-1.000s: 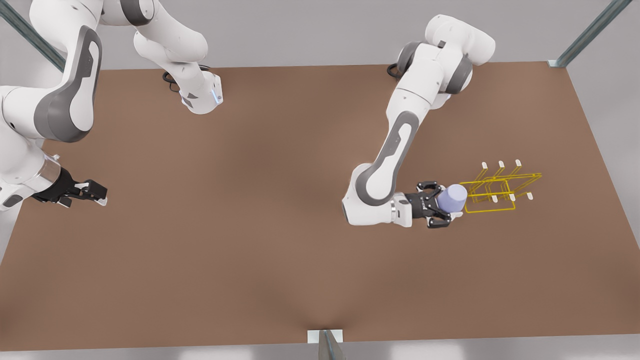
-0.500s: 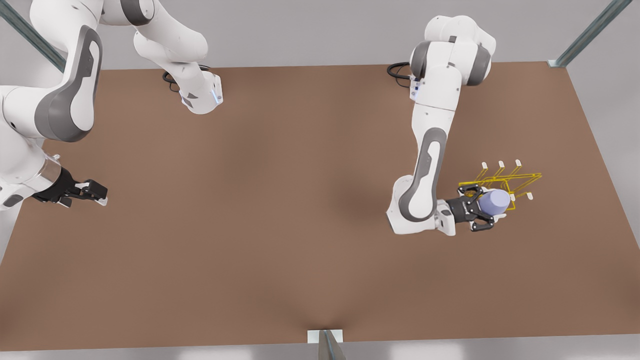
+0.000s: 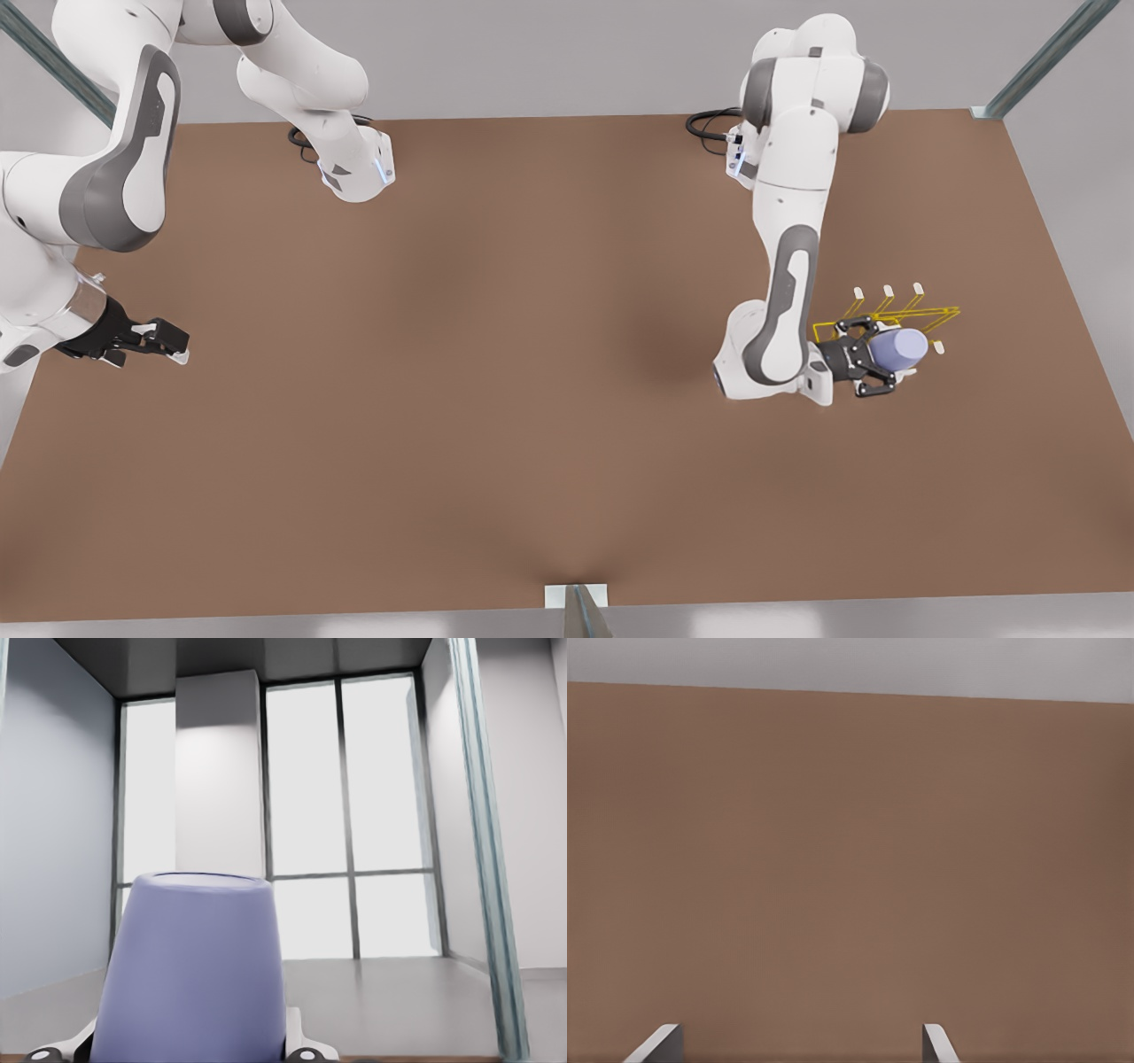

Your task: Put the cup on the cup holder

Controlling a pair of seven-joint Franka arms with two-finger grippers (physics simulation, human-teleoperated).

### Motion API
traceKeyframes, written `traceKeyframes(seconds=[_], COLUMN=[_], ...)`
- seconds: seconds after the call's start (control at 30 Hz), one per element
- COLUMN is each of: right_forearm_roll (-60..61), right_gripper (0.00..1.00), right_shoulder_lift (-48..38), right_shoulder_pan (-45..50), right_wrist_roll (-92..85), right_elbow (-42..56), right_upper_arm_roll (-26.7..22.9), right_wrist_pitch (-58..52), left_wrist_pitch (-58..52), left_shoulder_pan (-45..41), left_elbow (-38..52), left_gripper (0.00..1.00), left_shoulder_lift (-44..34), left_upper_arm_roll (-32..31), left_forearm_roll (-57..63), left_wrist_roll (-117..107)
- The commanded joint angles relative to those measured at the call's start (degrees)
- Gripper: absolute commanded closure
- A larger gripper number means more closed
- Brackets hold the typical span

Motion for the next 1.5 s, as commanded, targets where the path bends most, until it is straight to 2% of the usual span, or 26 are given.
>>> traceKeyframes(seconds=[0.0,0.6,1.3,1.33,1.37,1.47], right_forearm_roll=[0.0,0.0,0.0,0.0,0.0,0.0], right_gripper=[0.00,0.00,0.00,0.00,0.00,0.00], right_shoulder_lift=[0.0,0.0,0.0,0.0,0.0,0.0], right_shoulder_pan=[-0.1,-0.1,-0.1,-0.1,-0.1,-0.1], right_wrist_roll=[0.0,0.0,0.0,0.0,0.0,0.0], right_elbow=[0.0,0.0,0.0,0.0,0.0,0.0], right_upper_arm_roll=[0.0,0.0,0.0,0.0,0.0,0.0], right_wrist_pitch=[0.0,0.1,0.4,0.4,0.4,0.4], left_wrist_pitch=[1.2,6.0,4.2,4.2,4.2,4.2], left_shoulder_pan=[0.1,0.1,-1.0,-1.0,-1.0,-1.0], left_elbow=[-0.8,-5.4,-7.0,-7.0,-7.1,-7.1], left_gripper=[0.17,0.18,0.18,0.16,0.00,0.00], left_shoulder_lift=[-0.6,0.1,-0.2,-0.2,-0.2,-0.2], left_upper_arm_roll=[0.0,1.9,2.1,2.1,2.1,2.1], left_forearm_roll=[-0.5,-0.4,-0.5,-0.5,-0.5,-0.5], left_wrist_roll=[-4.1,-7.6,-8.5,-8.5,-8.5,-8.4])
